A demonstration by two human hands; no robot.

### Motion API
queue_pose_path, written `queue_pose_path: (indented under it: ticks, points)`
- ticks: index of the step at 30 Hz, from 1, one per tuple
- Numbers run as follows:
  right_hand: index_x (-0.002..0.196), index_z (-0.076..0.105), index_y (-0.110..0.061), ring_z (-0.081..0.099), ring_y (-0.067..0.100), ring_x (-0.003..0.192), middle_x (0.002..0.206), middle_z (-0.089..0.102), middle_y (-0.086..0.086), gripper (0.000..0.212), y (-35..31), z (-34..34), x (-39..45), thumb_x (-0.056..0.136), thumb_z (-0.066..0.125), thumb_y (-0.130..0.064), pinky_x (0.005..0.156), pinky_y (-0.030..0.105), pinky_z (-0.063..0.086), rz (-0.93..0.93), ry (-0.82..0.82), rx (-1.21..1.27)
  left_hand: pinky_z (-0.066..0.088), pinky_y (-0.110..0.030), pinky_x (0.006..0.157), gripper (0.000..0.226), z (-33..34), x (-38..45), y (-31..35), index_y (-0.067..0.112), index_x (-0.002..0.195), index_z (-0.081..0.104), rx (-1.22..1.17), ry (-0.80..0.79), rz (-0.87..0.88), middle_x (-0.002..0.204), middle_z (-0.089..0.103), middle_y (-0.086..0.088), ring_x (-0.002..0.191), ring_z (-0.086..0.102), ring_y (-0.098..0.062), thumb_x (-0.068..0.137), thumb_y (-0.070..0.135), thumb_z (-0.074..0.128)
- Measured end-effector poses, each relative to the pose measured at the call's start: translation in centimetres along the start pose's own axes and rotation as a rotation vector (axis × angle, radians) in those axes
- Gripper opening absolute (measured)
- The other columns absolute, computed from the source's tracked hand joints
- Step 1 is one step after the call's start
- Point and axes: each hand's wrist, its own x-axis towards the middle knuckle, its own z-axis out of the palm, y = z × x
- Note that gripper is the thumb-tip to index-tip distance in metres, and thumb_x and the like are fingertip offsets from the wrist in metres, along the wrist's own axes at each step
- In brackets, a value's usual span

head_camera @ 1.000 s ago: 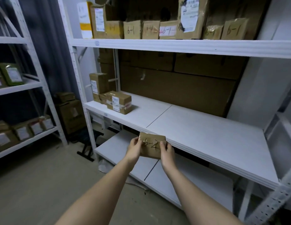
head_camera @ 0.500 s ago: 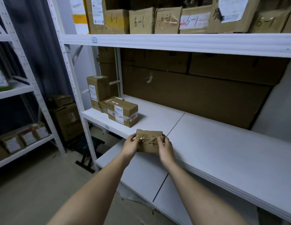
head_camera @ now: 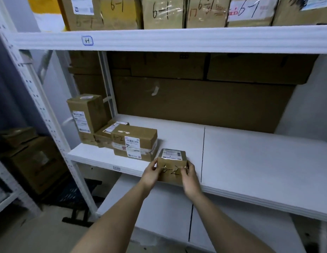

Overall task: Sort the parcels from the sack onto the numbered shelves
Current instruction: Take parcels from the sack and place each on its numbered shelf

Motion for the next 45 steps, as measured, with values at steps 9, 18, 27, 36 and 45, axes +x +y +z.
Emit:
queue_pose_path:
  ticks: [9, 18, 27, 36, 45]
  points:
    - [0.147, 0.026, -0.024, 0.055, 0.008, 0.111, 0.124, 0.055, -0.008, 0.051, 0.7, 4.6, 0.1, 0.101, 0.045, -0.014, 0.091, 0.022, 0.039, 0.08, 0.06, 0.022, 0.047, -0.03, 0.055, 0.041, -3.7, 4.4, -2.9, 0.02, 0.137, 0.049, 0.074, -0.081, 0.058, 0.107, 0.063, -0.021, 0.083, 0.061, -0.034, 0.1, 0.005, 0.04]
    - [0.152, 0.01, -0.027, 0.045, 0.004, 0.126, 0.132, 0.045, -0.022, 0.073, 1.6, 5.8, 2.3, 0.095, 0.045, 0.002, 0.098, 0.02, 0.036, 0.038, 0.012, -0.063, 0.044, -0.025, 0.084, 0.032, -3.7, 8.5, -4.9, 0.011, 0.129, 0.055, 0.106, 0.004, 0.045, 0.114, 0.064, -0.008, 0.097, 0.058, -0.018, 0.096, 0.012, 0.052]
    - [0.15, 0.025, -0.028, 0.04, 0.008, 0.129, 0.152, 0.031, -0.003, 0.072, 2.5, 6.5, 4.6, 0.089, 0.043, 0.006, 0.096, 0.019, 0.035, -0.039, 0.037, -0.21, 0.044, -0.028, 0.088, 0.012, -3.2, 11.7, -5.8, 0.013, 0.105, 0.053, 0.049, 0.069, -0.076, 0.11, 0.062, -0.007, 0.099, 0.057, -0.019, 0.093, 0.012, 0.056]
    - [0.15, 0.025, -0.024, 0.043, 0.015, 0.129, 0.153, 0.029, 0.0, 0.071, 2.6, 6.8, 7.0, 0.088, 0.041, 0.006, 0.093, 0.019, 0.036, -0.047, 0.07, -0.253, 0.046, -0.036, 0.095, 0.012, -2.5, 13.6, -5.6, 0.016, 0.104, 0.049, 0.05, 0.045, -0.1, 0.102, 0.056, -0.003, 0.104, 0.057, -0.027, 0.094, 0.015, 0.056]
    - [0.151, 0.024, -0.021, 0.042, 0.013, 0.129, 0.152, 0.028, 0.001, 0.068, 2.5, 7.1, 9.4, 0.09, 0.04, 0.006, 0.094, 0.017, 0.035, -0.076, 0.072, -0.258, 0.047, -0.043, 0.099, 0.012, -2.8, 15.1, -5.8, 0.014, 0.1, 0.054, 0.042, 0.037, -0.134, 0.098, 0.06, -0.008, 0.106, 0.058, -0.032, 0.093, 0.021, 0.059]
